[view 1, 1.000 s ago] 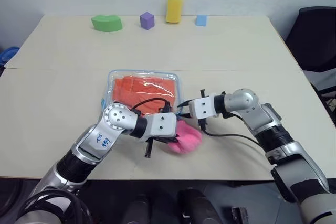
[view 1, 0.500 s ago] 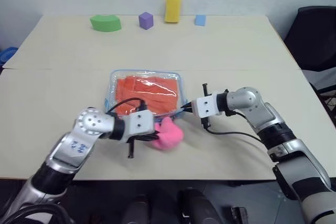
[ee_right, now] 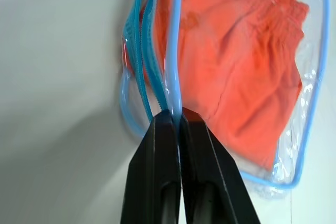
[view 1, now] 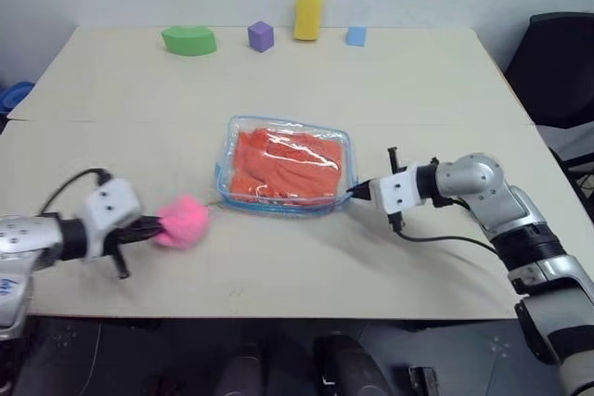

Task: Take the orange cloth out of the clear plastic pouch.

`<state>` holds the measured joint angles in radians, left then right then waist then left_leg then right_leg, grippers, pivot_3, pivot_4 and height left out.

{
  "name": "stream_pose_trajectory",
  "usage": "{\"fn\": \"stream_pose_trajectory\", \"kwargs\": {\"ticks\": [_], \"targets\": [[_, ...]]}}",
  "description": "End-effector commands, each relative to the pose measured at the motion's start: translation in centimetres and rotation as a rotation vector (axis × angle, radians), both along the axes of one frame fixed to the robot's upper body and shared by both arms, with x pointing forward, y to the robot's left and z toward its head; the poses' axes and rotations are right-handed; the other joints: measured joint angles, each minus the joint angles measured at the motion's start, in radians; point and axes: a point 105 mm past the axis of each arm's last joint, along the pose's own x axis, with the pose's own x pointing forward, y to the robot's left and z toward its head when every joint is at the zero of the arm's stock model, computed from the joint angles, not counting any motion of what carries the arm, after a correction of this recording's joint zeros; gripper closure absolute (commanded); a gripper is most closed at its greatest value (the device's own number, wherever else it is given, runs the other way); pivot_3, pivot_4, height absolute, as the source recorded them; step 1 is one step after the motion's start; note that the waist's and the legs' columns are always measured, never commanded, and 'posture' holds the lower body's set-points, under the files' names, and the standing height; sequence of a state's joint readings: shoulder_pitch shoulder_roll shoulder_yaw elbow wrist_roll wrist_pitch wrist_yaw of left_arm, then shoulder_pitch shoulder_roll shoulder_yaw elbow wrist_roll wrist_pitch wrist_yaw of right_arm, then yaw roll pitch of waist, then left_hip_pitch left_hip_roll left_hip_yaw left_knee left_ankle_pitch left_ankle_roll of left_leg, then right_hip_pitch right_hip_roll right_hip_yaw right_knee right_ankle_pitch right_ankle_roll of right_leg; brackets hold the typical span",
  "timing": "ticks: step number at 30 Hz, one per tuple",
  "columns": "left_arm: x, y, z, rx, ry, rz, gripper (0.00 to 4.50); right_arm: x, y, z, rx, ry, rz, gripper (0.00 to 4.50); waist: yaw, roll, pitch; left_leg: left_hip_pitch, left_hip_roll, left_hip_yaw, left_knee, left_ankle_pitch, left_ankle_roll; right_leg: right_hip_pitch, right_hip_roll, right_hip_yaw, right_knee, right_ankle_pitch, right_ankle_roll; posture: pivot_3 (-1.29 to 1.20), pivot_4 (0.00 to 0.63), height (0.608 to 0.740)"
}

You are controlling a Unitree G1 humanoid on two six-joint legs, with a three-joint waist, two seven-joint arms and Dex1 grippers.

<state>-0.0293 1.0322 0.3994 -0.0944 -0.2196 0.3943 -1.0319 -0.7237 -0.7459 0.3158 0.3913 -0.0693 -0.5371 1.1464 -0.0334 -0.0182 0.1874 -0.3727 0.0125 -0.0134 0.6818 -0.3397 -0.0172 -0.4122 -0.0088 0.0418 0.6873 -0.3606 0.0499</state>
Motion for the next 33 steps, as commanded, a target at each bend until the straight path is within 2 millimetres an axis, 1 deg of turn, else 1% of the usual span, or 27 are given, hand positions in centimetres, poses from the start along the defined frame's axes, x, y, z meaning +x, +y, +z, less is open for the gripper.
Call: {"fn": "stream_pose_trajectory", "kwargs": {"ticks": [1,2,6,7,8,9,11,13,14,15,16,20,21,23,25,26,27,28,30,32,33], "targets": [[0.5,2.3,1.6,-0.002,-0.062,0.076,4.5,-0.5,-1.7,1.4,0.012,-0.025,-0.031,4.45,0.001,0.0,0.0,0.0,0.0,0.0,0.0,0.0,0.0,0.0,0.0,0.0,0.0,0.0,0.0,0.0,0.15,0.74],[0.7,1.9,1.5,-0.023,-0.062,0.063,4.5,-0.6,-1.7,1.4,0.019,-0.016,-0.035,4.45,0.002,0.0,0.0,0.0,0.0,0.0,0.0,0.0,0.0,0.001,0.0,0.0,0.0,0.0,0.0,0.0,0.15,0.74],[1.1,-1.4,0.4,-0.111,-0.035,-0.019,4.5,-1.0,-1.3,1.3,0.065,0.034,-0.054,4.45,0.004,0.0,0.0,0.0,0.0,0.0,0.0,0.0,0.0,0.001,-0.001,-0.001,0.0,0.0,0.0,0.0,0.15,0.74],[1.2,-2.1,0.0,-0.133,-0.024,-0.034,4.25,-1.0,-1.3,1.3,0.078,0.055,-0.068,4.01,0.004,0.0,0.0,0.0,0.0,0.0,0.0,0.0,0.0,0.001,-0.001,-0.001,0.0,0.0,0.0,0.0,0.15,0.74],[1.3,-2.6,-0.2,-0.147,-0.016,-0.043,3.97,-1.1,-1.3,1.4,0.088,0.069,-0.079,3.81,0.004,0.0,0.0,0.0,0.0,0.0,0.0,0.0,0.0,0.001,-0.001,-0.001,0.001,0.0,0.0,0.0,0.15,0.74],[1.3,-3.1,-0.6,-0.163,-0.002,-0.047,3.75,-1.2,-1.4,1.4,0.091,0.079,-0.085,3.49,0.004,0.0,0.0,-0.001,0.0,0.0,0.0,0.0,0.0,0.0,-0.001,-0.001,0.001,0.0,0.0,0.0,0.15,0.74],[1.0,-3.3,-1.3,-0.142,0.019,-0.061,3.14,-1.4,-1.5,1.6,0.104,0.092,-0.098,2.83,0.003,0.0,0.0,-0.001,0.0,-0.001,0.0,0.0,0.0,0.0,0.0,-0.001,0.001,0.0,0.0,0.0,0.15,0.74],[1.4,-2.2,-1.3,-0.089,-0.01,-0.005,2.5,-1.7,-1.6,2.1,0.148,0.116,-0.13,2.06,0.0,0.0,0.0,0.0,0.0,-0.001,0.0,0.0,0.0,0.0,0.0,-0.001,0.001,0.0,0.0,0.0,0.15,0.74],[1.4,-1.5,-0.8,-0.096,-0.025,0.025,2.24,-2.1,-1.7,2.4,0.173,0.145,-0.15,1.82,0.0,0.0,0.0,0.0,0.0,0.0,0.0,0.0,0.0,0.0,0.0,-0.001,0.001,0.0,0.0,0.0,0.15,0.74],[1.2,-0.9,-0.2,-0.112,-0.031,0.045,1.89,-2.7,-2.0,2.6,0.192,0.183,-0.165,1.39,0.002,0.0,0.0,0.0,0.0,0.0,0.0,0.0,0.0,0.0,0.0,-0.001,0.001,0.0,0.0,0.0,0.15,0.74],[0.8,-0.7,0.3,-0.125,-0.028,0.042,1.66,-3.4,-2.1,2.7,0.202,0.217,-0.173,1.15,0.002,0.0,0.0,0.0,0.0,-0.001,0.0,0.0,0.0,0.0,0.0,-0.001,0.001,0.0,0.0,0.0,0.15,0.74],[-0.8,-1.1,3.1,-0.196,-0.015,-0.047,1.66,-6.2,-2.1,3.3,0.274,0.361,-0.192,1.15,0.006,0.0,0.0,-0.001,0.0,-0.002,0.0,0.0,0.0,0.0,-0.001,-0.003,-0.001,0.0,0.0,0.0,0.15,0.74],[-1.1,-1.4,4.0,-0.226,-0.011,-0.07,1.66,-6.9,-2.0,3.5,0.293,0.399,-0.194,1.15,0.006,0.0,0.0,-0.001,0.0,-0.003,0.0,0.0,0.0,0.001,-0.001,-0.003,-0.002,0.0,0.0,0.0,0.15,0.74],[-0.9,-2.5,6.5,-0.276,-0.043,-0.136,1.66,-8.3,-1.5,4.0,0.336,0.463,-0.183,1.15,0.007,0.0,0.0,-0.001,0.0,-0.003,0.0,0.0,0.0,0.002,-0.001,-0.004,-0.002,0.0,0.0,0.0,0.15,0.74],[-0.2,-4.8,8.6,-0.304,-0.09,-0.224,1.66,-9.0,-1.1,4.3,0.373,0.508,-0.186,1.15,0.013,0.0,0.0,-0.001,0.0,-0.005,0.0,0.0,0.0,0.003,-0.001,-0.005,-0.003,0.0,0.0,0.0,0.15,0.74],[0.2,-6.4,9.1,-0.29,-0.111,-0.282,1.66,-9.2,-0.9,4.4,0.387,0.518,-0.19,1.15,0.017,0.0,0.0,-0.001,0.0,-0.005,0.0,0.0,0.0,0.004,-0.002,-0.006,-0.003,0.0,0.0,0.0,0.15,0.74],[0.5,-7.9,9.0,-0.258,-0.117,-0.336,1.66,-9.3,-0.7,4.5,0.398,0.525,-0.197,1.15,0.017,0.0,0.0,-0.001,0.0,-0.005,0.0,0.0,0.0,0.005,-0.002,-0.006,-0.004,0.0,0.0,0.0,0.15,0.74],[0.9,-9.5,8.3,-0.188,-0.124,-0.389,1.66,-9.4,-0.5,4.4,0.405,0.527,-0.201,1.15,0.018,0.0,0.0,-0.001,-0.001,-0.005,0.0,0.0,0.0,0.004,-0.002,-0.005,-0.004,0.0,0.0,0.0,0.15,0.74],[1.6,-11.7,5.7,0.054,-0.134,-0.487,1.66,-9.4,-0.2,4.3,0.412,0.524,-0.212,1.15,0.018,0.0,0.0,-0.001,-0.002,-0.004,0.0,0.0,0.0,0.005,-0.002,-0.004,-0.005,0.0,0.0,0.0,0.15,0.74],[1.9,-13.4,3.8,0.184,-0.145,-0.571,1.66,-9.3,0.0,4.1,0.414,0.522,-0.224,1.15,0.013,0.0,0.0,-0.001,-0.002,-0.004,-0.001,0.0,-0.001,0.004,-0.002,-0.004,-0.006,0.0,0.0,0.0,0.15,0.74],[2.1,-14.0,3.4,0.218,-0.159,-0.605,1.66,-9.4,0.1,4.0,0.414,0.523,-0.226,1.15,0.008,0.0,0.0,-0.001,-0.001,-0.003,-0.001,0.0,-0.002,0.004,-0.001,-0.003,-0.006,0.0,0.0,0.0,0.15,0.74]]}}
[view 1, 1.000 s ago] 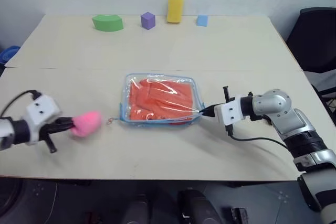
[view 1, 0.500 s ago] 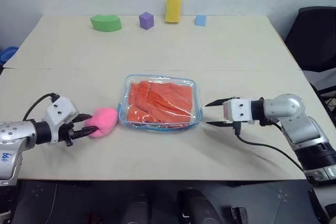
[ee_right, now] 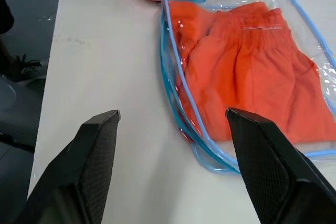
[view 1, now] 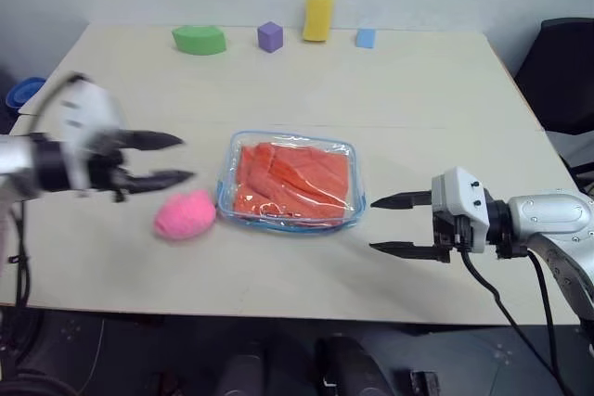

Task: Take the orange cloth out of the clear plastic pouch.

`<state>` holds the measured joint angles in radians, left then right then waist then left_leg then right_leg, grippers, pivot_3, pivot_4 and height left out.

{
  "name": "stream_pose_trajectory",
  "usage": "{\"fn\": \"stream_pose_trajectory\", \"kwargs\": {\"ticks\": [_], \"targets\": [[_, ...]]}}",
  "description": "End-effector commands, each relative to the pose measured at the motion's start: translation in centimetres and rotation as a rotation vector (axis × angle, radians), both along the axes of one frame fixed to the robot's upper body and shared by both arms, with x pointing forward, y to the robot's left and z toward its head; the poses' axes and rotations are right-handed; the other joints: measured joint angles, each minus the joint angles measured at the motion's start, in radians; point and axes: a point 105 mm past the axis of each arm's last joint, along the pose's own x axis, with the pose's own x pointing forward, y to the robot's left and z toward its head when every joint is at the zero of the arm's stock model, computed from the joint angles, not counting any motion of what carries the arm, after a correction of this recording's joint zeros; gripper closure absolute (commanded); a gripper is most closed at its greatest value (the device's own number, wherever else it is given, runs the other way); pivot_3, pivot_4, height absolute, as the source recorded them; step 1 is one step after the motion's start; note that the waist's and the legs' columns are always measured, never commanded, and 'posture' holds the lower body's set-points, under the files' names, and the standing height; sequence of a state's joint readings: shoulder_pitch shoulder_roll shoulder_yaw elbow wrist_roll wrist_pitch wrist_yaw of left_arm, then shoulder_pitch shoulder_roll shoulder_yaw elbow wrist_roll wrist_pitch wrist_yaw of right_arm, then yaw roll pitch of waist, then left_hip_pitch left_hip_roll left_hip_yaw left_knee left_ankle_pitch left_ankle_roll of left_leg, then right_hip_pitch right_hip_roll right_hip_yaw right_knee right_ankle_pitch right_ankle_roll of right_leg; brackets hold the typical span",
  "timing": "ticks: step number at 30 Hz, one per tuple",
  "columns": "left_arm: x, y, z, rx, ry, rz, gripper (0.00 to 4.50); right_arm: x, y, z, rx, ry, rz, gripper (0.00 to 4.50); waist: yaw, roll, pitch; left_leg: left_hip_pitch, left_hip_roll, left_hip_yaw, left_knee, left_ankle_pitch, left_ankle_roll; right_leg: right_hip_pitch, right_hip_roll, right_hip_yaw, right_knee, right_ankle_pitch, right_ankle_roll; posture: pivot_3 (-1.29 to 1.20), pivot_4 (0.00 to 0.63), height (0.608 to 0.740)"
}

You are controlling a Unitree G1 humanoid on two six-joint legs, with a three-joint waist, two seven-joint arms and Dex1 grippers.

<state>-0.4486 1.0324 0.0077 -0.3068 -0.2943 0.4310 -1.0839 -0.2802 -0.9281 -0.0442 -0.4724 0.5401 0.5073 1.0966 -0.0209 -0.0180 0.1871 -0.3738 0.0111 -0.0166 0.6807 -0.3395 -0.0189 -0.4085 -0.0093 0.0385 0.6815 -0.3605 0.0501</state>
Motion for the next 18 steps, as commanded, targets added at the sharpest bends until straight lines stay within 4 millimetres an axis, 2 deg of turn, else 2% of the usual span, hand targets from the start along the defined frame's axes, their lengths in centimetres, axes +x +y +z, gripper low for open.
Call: {"fn": "stream_pose_trajectory", "kwargs": {"ticks": [1,4,7,12,16,18], "targets": [[0.5,-1.6,-1.4,0.16,-0.102,-0.101,1.66,-0.5,0.6,0.4,0.013,-0.024,0.007,1.15,-0.008,-0.001,0.0,-0.001,0.0,0.0,0.0,0.0,0.0,-0.001,0.001,0.0,0.0,0.0,0.0,0.0,0.15,0.74],[1.0,-1.1,-2.3,0.26,-0.149,-0.145,1.66,-0.7,0.6,0.3,0.013,-0.02,-0.004,1.15,-0.011,-0.001,0.0,-0.002,0.002,0.001,0.0,0.0,0.001,-0.003,0.002,0.001,0.002,0.0,0.0,0.0,0.15,0.74],[1.7,0.4,-2.6,0.322,-0.178,-0.144,1.66,-0.6,0.5,0.3,0.024,-0.016,-0.021,1.15,-0.01,-0.001,0.0,-0.001,0.002,0.001,0.0,0.0,0.001,-0.003,0.002,0.001,0.003,0.0,0.0,0.0,0.15,0.74],[2.6,2.1,-2.5,0.361,-0.212,-0.13,1.66,-0.7,0.4,0.0,0.025,-0.01,-0.021,1.15,-0.004,-0.001,0.0,-0.001,0.001,0.001,0.001,-0.001,0.001,-0.003,0.001,0.001,0.002,0.0,0.0,0.0,0.15,0.74],[2.9,2.1,-2.5,0.343,-0.226,-0.13,1.66,-0.8,0.4,0.0,0.041,-0.006,-0.019,1.15,-0.003,-0.001,0.0,-0.001,0.001,0.001,0.001,-0.001,0.001,-0.002,0.001,0.0,0.002,0.0,0.0,0.0,0.15,0.74],[3.2,1.8,-2.5,0.314,-0.232,-0.124,2.05,-0.8,0.5,-0.1,0.04,-0.008,-0.017,1.11,-0.003,-0.001,0.0,-0.001,0.001,0.001,0.001,-0.001,0.001,-0.002,0.001,0.0,0.002,0.0,0.0,0.0,0.15,0.74]]}}
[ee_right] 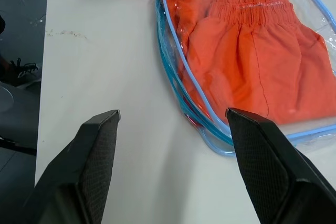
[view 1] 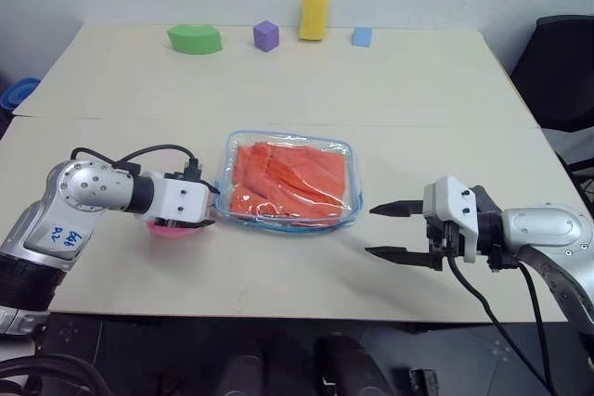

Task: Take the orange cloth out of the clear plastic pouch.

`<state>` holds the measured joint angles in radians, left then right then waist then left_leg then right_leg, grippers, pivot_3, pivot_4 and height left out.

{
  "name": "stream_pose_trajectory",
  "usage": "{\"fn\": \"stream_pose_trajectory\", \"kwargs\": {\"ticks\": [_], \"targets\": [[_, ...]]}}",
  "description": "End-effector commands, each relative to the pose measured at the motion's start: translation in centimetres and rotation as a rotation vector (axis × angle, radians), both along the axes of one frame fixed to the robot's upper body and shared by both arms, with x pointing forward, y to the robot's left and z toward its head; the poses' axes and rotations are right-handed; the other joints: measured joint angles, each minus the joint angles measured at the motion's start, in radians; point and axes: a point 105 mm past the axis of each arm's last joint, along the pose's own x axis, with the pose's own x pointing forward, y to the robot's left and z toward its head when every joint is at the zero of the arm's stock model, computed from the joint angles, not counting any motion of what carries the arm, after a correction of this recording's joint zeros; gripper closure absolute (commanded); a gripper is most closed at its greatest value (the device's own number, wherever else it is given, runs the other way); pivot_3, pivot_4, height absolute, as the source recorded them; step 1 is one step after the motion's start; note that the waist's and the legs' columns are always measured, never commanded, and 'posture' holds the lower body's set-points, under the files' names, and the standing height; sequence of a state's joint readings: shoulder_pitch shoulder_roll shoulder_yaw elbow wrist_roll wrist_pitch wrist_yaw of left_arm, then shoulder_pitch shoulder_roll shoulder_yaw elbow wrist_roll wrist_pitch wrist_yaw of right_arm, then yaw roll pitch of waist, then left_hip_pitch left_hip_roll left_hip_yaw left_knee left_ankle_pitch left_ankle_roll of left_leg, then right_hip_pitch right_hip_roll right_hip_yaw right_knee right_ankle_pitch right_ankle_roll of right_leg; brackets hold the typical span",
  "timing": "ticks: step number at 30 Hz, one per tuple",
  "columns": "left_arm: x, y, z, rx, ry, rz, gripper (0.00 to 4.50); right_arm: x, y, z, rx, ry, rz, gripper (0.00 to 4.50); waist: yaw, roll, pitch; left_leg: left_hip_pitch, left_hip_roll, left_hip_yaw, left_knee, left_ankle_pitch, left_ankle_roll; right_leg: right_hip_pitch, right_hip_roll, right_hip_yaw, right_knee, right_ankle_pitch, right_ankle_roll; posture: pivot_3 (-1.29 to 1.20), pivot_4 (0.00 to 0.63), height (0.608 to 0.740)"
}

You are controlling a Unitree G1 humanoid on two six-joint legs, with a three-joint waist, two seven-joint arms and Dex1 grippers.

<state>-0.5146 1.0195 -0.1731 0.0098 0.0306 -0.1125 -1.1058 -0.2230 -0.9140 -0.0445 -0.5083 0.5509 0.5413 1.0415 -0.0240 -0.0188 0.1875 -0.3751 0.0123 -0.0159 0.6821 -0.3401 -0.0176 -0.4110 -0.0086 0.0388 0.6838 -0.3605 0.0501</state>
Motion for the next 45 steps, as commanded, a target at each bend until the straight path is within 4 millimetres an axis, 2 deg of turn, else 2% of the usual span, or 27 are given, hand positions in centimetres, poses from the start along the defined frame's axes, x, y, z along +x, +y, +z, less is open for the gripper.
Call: {"fn": "stream_pose_trajectory", "kwargs": {"ticks": [1,7,9,14,17,19,22,23,26,28,29,30,36,39,42,45], "targets": [[0.6,-0.5,1.5,-0.047,-0.066,-0.001,2.24,-0.4,0.3,1.1,0.02,-0.055,0.028,1.11,0.0,0.0,0.0,0.0,0.0,0.0,0.0,0.0,0.0,0.0,0.0,0.0,0.0,0.0,0.0,0.0,0.15,0.74],[0.8,-0.9,1.2,-0.093,-0.053,0.009,4.06,-0.3,0.3,1.1,0.022,-0.058,0.031,1.11,-0.001,0.0,0.0,0.0,0.0,0.0,0.0,0.0,0.0,0.0,0.0,0.0,0.0,0.0,0.0,0.0,0.15,0.74],[0.7,-1.1,1.0,-0.104,-0.042,0.007,4.46,-0.2,0.3,1.1,0.024,-0.056,0.03,1.11,-0.001,0.0,0.0,0.0,0.0,0.0,0.0,0.0,0.0,0.0,0.0,0.0,0.001,0.0,0.0,0.0,0.15,0.74],[0.7,-1.3,0.9,-0.171,-0.006,0.029,4.46,0.0,0.2,1.1,0.021,-0.058,0.023,1.11,-0.001,0.0,0.0,0.0,0.0,0.0,0.0,0.0,0.0,0.0,0.0,0.0,0.0,0.0,0.0,0.0,0.15,0.74],[0.1,-3.1,2.5,-0.452,0.114,0.063,4.46,0.2,0.4,1.3,0.03,-0.058,0.019,1.11,-0.001,0.0,0.0,0.0,0.0,0.0,0.0,0.0,0.0,0.0,0.0,0.0,0.001,0.0,0.0,0.0,0.15,0.74],[-0.1,-3.8,3.3,-0.56,0.17,0.081,4.46,0.2,0.5,1.3,0.034,-0.056,0.018,1.11,0.0,0.0,0.0,-0.001,0.0,-0.001,0.001,0.0,0.0,0.0,0.0,-0.001,0.001,0.0,0.0,0.0,0.15,0.74],[-0.4,-4.4,3.4,-0.617,0.207,0.11,4.46,0.4,0.9,0.8,0.02,-0.065,0.012,1.11,-0.001,0.0,0.0,-0.001,0.0,-0.001,0.001,0.0,0.0,0.0,0.0,-0.001,0.001,0.0,0.0,0.0,0.15,0.74],[-0.6,-4.6,3.2,-0.615,0.21,0.112,4.46,1.3,1.3,0.7,0.02,-0.102,-0.02,1.11,-0.001,0.0,0.0,-0.001,0.0,-0.001,0.001,0.0,0.0,0.0,0.0,-0.001,0.001,0.0,0.0,0.0,0.15,0.74],[-0.7,-4.9,2.7,-0.612,0.213,0.117,4.5,4.0,1.9,0.7,0.032,-0.194,-0.139,1.79,-0.01,0.0,0.0,0.001,0.0,0.0,0.001,0.001,-0.001,0.0,0.001,0.0,0.002,0.0,0.0,0.0,0.15,0.74],[-0.6,-5.1,2.8,-0.618,0.21,0.121,4.5,4.6,2.8,0.2,0.03,-0.199,-0.139,2.39,-0.005,0.0,0.0,0.001,0.0,0.0,0.001,0.001,-0.002,-0.001,0.0,0.001,0.005,0.0,0.0,0.0,0.15,0.74],[-0.5,-5.2,2.8,-0.62,0.209,0.123,4.5,4.7,3.1,0.0,0.027,-0.198,-0.132,2.86,-0.004,0.0,0.0,0.001,0.0,0.0,0.001,0.001,-0.002,-0.002,0.001,0.001,0.005,0.0,0.0,0.0,0.15,0.74],[-0.5,-5.3,2.8,-0.621,0.208,0.122,4.5,4.7,3.6,-0.4,0.019,-0.194,-0.121,3.04,-0.004,0.0,0.0,0.001,0.0,0.0,0.001,0.002,-0.003,-0.002,0.001,0.001,0.005,0.0,0.0,0.0,0.15,0.74],[-0.3,-6.1,2.5,-0.613,0.204,0.106,4.5,5.9,6.4,-1.8,0.007,-0.241,-0.111,3.04,-0.003,-0.001,0.0,0.0,0.0,0.0,0.001,0.003,-0.005,-0.001,0.0,0.0,0.005,0.0,0.0,0.0,0.15,0.74],[-0.4,-6.7,2.5,-0.615,0.212,0.09,4.5,7.0,7.3,-2.3,-0.03,-0.323,-0.149,2.49,-0.004,-0.001,0.0,0.0,0.0,0.0,0.001,0.003,-0.005,-0.001,0.0,0.0,0.005,0.0,0.0,0.0,0.15,0.74],[-0.4,-7.1,2.5,-0.617,0.216,0.078,4.5,8.0,7.7,-2.8,-0.054,-0.377,-0.186,1.51,-0.004,-0.001,0.0,0.0,0.0,0.0,0.001,0.003,-0.006,-0.002,0.0,0.0,0.005,0.0,0.0,0.0,0.15,0.74],[-0.4,-7.4,2.6,-0.619,0.217,0.073,4.5,8.1,7.9,-3.6,-0.086,-0.385,-0.177,1.51,-0.004,-0.001,0.0,0.0,0.0,0.0,0.001,0.004,-0.007,-0.002,0.0,0.0,0.006,0.0,0.0,0.0,0.15,0.74]]}}
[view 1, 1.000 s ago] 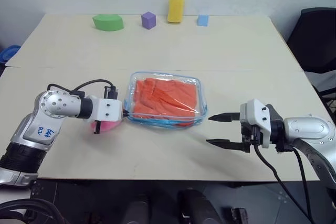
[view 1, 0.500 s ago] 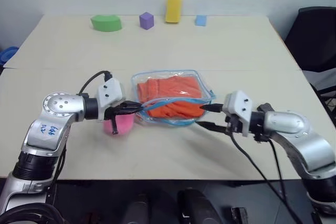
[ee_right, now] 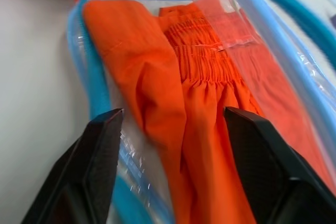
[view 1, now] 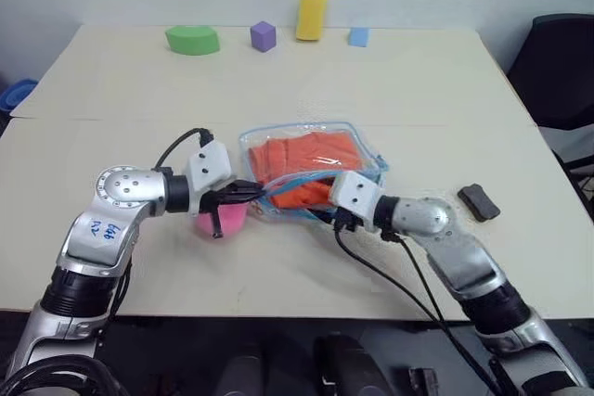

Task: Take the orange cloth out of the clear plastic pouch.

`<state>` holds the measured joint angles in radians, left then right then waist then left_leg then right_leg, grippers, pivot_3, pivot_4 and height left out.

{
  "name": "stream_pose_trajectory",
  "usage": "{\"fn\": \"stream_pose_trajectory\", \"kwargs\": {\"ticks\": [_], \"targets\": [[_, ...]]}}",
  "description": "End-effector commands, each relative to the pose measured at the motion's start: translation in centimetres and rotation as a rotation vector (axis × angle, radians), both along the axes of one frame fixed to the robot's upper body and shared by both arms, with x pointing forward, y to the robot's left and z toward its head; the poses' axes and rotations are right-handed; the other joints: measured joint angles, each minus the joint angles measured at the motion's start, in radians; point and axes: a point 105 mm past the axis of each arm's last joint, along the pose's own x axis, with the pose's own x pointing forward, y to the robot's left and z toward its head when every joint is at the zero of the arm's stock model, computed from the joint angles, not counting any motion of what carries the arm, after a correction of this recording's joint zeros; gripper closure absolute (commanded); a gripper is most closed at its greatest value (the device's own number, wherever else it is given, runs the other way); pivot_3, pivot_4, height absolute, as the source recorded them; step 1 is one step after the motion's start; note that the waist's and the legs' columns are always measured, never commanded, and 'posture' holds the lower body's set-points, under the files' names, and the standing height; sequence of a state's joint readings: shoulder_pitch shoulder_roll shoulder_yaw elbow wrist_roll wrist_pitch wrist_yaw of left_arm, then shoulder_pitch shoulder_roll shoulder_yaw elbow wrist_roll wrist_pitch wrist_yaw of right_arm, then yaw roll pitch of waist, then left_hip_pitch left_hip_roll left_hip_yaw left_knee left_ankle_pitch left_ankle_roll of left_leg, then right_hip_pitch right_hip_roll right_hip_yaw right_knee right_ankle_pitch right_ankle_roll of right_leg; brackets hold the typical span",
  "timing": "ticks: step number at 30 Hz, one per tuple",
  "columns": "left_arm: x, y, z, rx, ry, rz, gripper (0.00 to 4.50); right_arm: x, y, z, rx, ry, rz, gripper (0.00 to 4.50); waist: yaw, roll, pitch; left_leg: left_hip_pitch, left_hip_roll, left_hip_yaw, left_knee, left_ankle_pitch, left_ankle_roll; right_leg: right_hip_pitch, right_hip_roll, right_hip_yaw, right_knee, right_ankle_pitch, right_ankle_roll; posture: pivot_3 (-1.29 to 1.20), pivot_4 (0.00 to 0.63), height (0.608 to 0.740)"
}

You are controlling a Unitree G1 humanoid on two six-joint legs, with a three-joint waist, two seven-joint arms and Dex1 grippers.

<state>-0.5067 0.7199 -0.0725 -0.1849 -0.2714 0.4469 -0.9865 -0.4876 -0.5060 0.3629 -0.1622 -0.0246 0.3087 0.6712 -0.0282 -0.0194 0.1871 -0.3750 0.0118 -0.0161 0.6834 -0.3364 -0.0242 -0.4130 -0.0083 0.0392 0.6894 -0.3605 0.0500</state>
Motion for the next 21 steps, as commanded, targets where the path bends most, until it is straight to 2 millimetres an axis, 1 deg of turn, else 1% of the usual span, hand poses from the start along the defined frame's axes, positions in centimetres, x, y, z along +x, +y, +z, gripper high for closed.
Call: {"fn": "stream_pose_trajectory", "kwargs": {"ticks": [1,4,10,13,16,17,18,20,21], "targets": [[-0.2,-0.7,1.2,-0.003,-0.05,-0.028,4.5,0.1,0.3,0.0,-0.045,-0.066,0.013,1.51,0.0,0.0,0.0,0.0,0.0,0.0,0.0,0.0,0.0,0.0,0.0,0.0,0.0,0.0,0.0,0.0,0.15,0.74],[-0.3,-0.9,1.3,-0.009,-0.05,-0.032,4.5,0.6,0.0,-1.0,-0.109,-0.085,-0.003,1.51,0.0,0.0,0.0,0.0,0.0,0.0,0.0,0.0,0.0,0.0,0.0,0.0,0.0,0.0,0.0,0.0,0.15,0.74],[-0.3,-1.2,1.5,-0.025,-0.048,-0.033,4.5,2.5,-1.0,-3.4,-0.215,-0.074,-0.067,1.51,-0.001,0.0,0.0,0.001,0.0,0.0,0.0,0.0,0.0,0.001,0.0,0.0,0.0,0.0,0.0,0.0,0.15,0.74],[-0.2,-1.2,1.5,-0.031,-0.049,-0.027,4.5,3.3,-1.3,-3.7,-0.217,-0.064,-0.08,2.1,-0.001,-0.001,0.0,0.002,0.0,0.0,0.0,0.0,0.0,0.002,0.0,0.0,0.0,0.0,0.0,0.0,0.15,0.74],[-0.2,-1.2,1.7,-0.042,-0.047,-0.019,4.5,3.6,-1.2,-3.3,-0.201,-0.063,-0.073,3.05,0.0,-0.001,-0.001,0.002,0.0,0.0,0.0,0.0,0.0,0.002,0.0,0.0,0.0,0.0,0.0,0.0,0.15,0.74],[-0.2,-1.2,1.7,-0.046,-0.046,-0.016,4.5,3.6,-1.2,-3.3,-0.202,-0.065,-0.07,3.48,0.0,-0.001,-0.001,0.002,0.0,0.0,0.0,0.0,0.0,0.002,-0.001,0.0,0.0,0.0,0.0,0.0,0.15,0.74],[-0.1,-1.2,1.7,-0.049,-0.047,-0.011,4.5,3.6,-1.3,-3.2,-0.205,-0.066,-0.064,3.75,0.0,-0.001,-0.001,0.002,0.0,0.0,0.0,0.0,0.0,0.002,-0.001,0.0,0.0,0.0,0.0,0.0,0.15,0.74],[0.0,-1.1,1.8,-0.061,-0.046,0.002,4.5,3.5,-1.4,-3.2,-0.207,-0.062,-0.053,4.47,0.0,-0.001,-0.001,0.002,0.0,0.0,0.0,0.0,0.0,0.002,-0.001,0.0,0.0,0.0,0.0,0.0,0.15,0.74],[0.1,-1.1,1.8,-0.071,-0.044,0.011,4.5,3.3,-1.4,-3.2,-0.207,-0.058,-0.042,4.47,0.0,-0.001,-0.001,0.002,0.0,0.0,0.0,0.0,0.0,0.002,-0.001,0.0,0.0,0.0,0.0,0.0,0.15,0.74]]}}
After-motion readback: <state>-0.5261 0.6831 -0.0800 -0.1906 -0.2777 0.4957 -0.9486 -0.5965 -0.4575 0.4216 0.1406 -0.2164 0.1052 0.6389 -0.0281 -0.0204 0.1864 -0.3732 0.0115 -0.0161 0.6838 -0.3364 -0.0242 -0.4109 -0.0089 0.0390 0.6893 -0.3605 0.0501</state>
